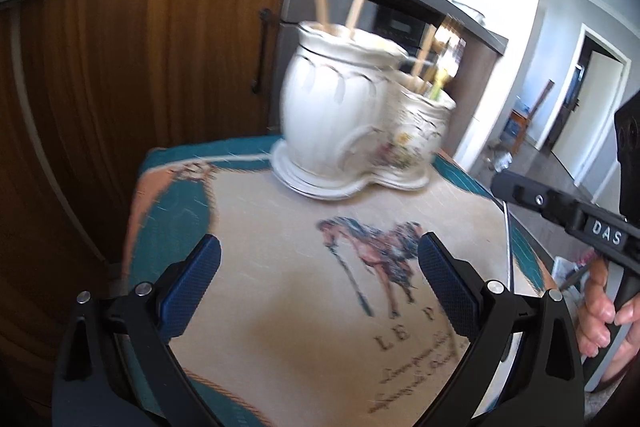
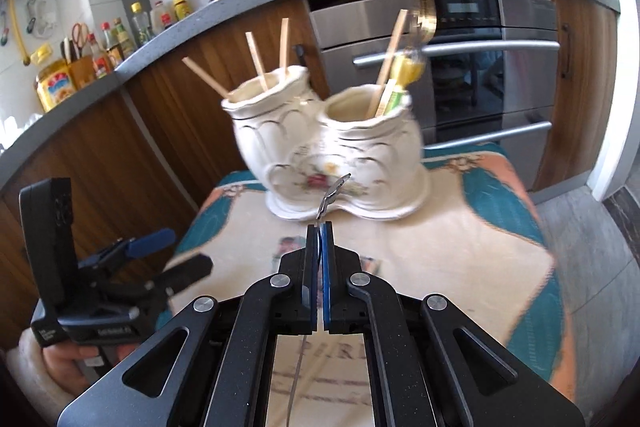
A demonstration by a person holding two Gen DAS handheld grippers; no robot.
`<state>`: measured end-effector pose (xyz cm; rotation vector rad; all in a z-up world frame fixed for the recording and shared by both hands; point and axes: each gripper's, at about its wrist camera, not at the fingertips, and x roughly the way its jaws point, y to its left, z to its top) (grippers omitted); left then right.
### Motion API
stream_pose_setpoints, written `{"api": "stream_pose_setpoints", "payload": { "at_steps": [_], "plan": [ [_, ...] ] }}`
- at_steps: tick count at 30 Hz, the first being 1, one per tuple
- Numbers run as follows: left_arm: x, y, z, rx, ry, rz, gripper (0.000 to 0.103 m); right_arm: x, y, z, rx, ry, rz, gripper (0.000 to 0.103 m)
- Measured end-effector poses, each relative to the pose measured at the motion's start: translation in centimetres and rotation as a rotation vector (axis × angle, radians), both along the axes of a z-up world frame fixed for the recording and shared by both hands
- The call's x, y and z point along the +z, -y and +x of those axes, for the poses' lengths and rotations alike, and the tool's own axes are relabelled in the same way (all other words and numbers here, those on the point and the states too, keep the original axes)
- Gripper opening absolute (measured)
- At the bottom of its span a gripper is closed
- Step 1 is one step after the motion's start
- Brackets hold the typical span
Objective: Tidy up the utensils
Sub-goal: 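Grasp the last wooden chopstick with the left tool while the right tool holds the spoon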
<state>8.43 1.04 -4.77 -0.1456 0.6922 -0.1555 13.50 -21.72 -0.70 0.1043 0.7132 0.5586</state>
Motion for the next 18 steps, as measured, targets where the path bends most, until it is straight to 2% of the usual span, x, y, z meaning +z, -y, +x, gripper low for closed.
{"api": "stream_pose_setpoints", "payload": {
  "at_steps": [7, 10, 14, 18],
  "plan": [
    [-2.8, 6.4, 1.3, -0.159, -0.135, 0.031, 0.096, -2.2, 3.4, 0.6, -0.058, -0.061, -0.017, 0.003],
    [-3.6, 9.2, 1.5, -0.235, -0.182, 0.096, 0.088, -2.6, 4.2, 0.5, -0.068, -0.056, -0.027, 0.003],
    [-4.3, 11.6, 1.4, -0.273, -0.208, 0.204, 0.071, -2.8, 5.4, 0.6, -0.081, -0.052, -0.020, 0.003],
    [-4.7, 12.9, 1.7, -0.278, -0.226, 0.258, 0.053, -2.9, 6.1, 0.7, -0.082, -0.051, 0.002, 0.003]
  ]
}}
